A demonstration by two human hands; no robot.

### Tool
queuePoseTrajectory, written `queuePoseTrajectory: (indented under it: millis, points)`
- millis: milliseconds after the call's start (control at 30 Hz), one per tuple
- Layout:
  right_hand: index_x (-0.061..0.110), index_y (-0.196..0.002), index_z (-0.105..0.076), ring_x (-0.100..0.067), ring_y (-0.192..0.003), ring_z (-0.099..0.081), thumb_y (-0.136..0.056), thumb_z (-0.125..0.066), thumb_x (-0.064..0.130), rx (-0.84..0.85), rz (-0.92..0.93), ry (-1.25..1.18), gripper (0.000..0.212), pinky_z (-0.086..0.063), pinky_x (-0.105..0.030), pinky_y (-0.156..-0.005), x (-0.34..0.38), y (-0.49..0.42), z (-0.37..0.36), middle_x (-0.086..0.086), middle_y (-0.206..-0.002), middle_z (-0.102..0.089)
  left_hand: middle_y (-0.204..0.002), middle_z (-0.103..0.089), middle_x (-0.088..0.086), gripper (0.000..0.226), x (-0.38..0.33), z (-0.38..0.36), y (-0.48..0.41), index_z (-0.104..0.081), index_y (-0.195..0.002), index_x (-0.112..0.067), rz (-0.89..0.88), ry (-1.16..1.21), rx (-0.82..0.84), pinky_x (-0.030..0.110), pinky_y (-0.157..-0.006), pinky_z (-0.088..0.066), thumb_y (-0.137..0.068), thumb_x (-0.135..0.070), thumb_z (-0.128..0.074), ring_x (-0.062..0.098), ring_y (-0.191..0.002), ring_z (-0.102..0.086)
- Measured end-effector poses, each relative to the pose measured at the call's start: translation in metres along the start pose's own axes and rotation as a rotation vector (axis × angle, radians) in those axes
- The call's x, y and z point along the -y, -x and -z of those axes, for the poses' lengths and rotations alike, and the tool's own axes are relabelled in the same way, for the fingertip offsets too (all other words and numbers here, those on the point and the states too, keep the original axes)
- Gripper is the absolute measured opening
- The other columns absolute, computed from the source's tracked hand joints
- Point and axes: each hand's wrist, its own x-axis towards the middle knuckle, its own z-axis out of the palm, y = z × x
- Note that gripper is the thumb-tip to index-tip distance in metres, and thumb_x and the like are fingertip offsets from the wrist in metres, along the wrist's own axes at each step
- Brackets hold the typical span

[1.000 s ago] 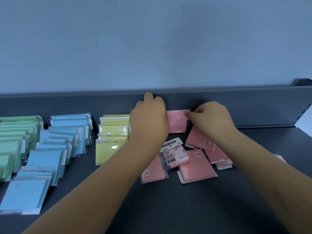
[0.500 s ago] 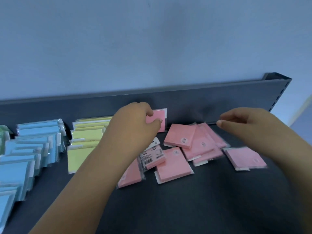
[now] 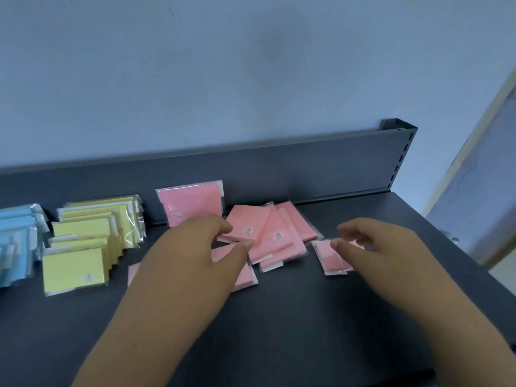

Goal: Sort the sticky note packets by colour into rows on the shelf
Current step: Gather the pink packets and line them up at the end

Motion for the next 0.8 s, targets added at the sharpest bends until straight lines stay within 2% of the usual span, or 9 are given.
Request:
queuePoseTrajectory:
  millis: [67,167,300,400,533,600,700,800]
  points:
    - [0.033,-0.120,-0.070,-0.005,-0.103,-0.061,-0.093,-0.066,0.040,0.018,0.011,-0.014,0.028,-0.042,-0.025,-0.087,-0.002,0.007,-0.002,0.020,-0.108,-0.068,-0.116,-0.062,-0.023,0.033,-0.006,-0.012,0.005,-0.065,-0.117,-0.037,0.003,0.017,0.025,0.021,-0.082,-0.038,-0.089,-0.053,-0.059,0.000,-0.106,-0.052]
    - [0.036,-0.107,-0.075,0.005,-0.097,-0.064,-0.091,-0.070,0.038,0.035,0.041,-0.107,0.017,-0.049,-0.025,-0.090,-0.001,0.016,0.002,0.025,-0.097,-0.072,-0.123,-0.060,-0.021,0.035,-0.015,-0.023,0.009,-0.062,-0.122,-0.037,-0.014,-0.005,0.085,0.024,-0.092,-0.040,-0.091,-0.054,-0.058,0.004,-0.113,-0.052]
    - [0.036,-0.095,-0.078,0.010,-0.086,-0.067,-0.091,-0.072,0.036,0.070,0.067,-0.253,0.007,-0.053,-0.020,-0.079,0.018,0.008,0.021,0.027,-0.090,-0.074,-0.125,-0.059,-0.018,0.035,-0.029,-0.026,0.000,-0.061,-0.122,-0.037,-0.069,-0.033,0.131,0.028,-0.093,-0.043,-0.092,-0.053,-0.058,0.009,-0.113,-0.054]
    - [0.031,-0.094,-0.079,0.002,-0.087,-0.069,-0.091,-0.072,0.035,0.139,0.117,-0.114,0.009,-0.054,-0.024,-0.079,0.024,-0.021,0.031,0.019,-0.090,-0.076,-0.122,-0.062,-0.010,0.031,-0.044,-0.030,-0.015,-0.063,-0.116,-0.031,-0.098,-0.105,0.142,0.036,-0.091,-0.050,-0.091,-0.048,-0.060,0.017,-0.109,-0.059]
    - [0.023,-0.090,-0.082,-0.015,-0.086,-0.069,-0.087,-0.075,0.035,0.257,0.133,0.249,0.015,-0.052,-0.027,-0.071,0.016,-0.075,0.021,0.005,-0.091,-0.076,-0.119,-0.061,-0.002,0.034,-0.062,-0.044,-0.031,-0.061,-0.118,-0.025,-0.191,-0.289,0.170,0.043,-0.091,-0.051,-0.089,-0.044,-0.061,0.026,-0.110,-0.058]
    - [0.017,-0.087,-0.082,-0.019,-0.084,-0.070,-0.083,-0.077,0.037,0.295,0.153,0.353,0.020,-0.058,-0.033,-0.076,0.009,-0.097,0.009,-0.001,-0.088,-0.077,-0.118,-0.061,-0.001,0.035,-0.067,-0.056,-0.040,-0.062,-0.119,-0.025,-0.249,-0.377,0.210,0.045,-0.092,-0.050,-0.089,-0.043,-0.061,0.028,-0.111,-0.057]
    - [0.012,-0.077,-0.076,-0.024,-0.076,-0.069,-0.077,-0.078,0.037,0.325,0.213,0.394,0.026,-0.061,-0.037,-0.072,-0.002,-0.118,-0.005,-0.006,-0.079,-0.073,-0.123,-0.058,0.000,0.039,-0.075,-0.077,-0.058,-0.062,-0.125,-0.023,-0.224,-0.470,0.272,0.047,-0.095,-0.048,-0.091,-0.042,-0.058,0.030,-0.116,-0.052]
    - [0.010,-0.066,-0.067,-0.023,-0.063,-0.060,-0.079,-0.076,0.030,0.397,0.257,0.381,0.026,-0.049,-0.029,-0.057,-0.006,-0.129,-0.010,-0.006,-0.064,-0.061,-0.127,-0.055,0.001,0.037,-0.088,-0.102,-0.068,-0.063,-0.123,-0.017,-0.196,-0.601,0.299,0.045,-0.095,-0.043,-0.095,-0.039,-0.053,0.030,-0.122,-0.045]
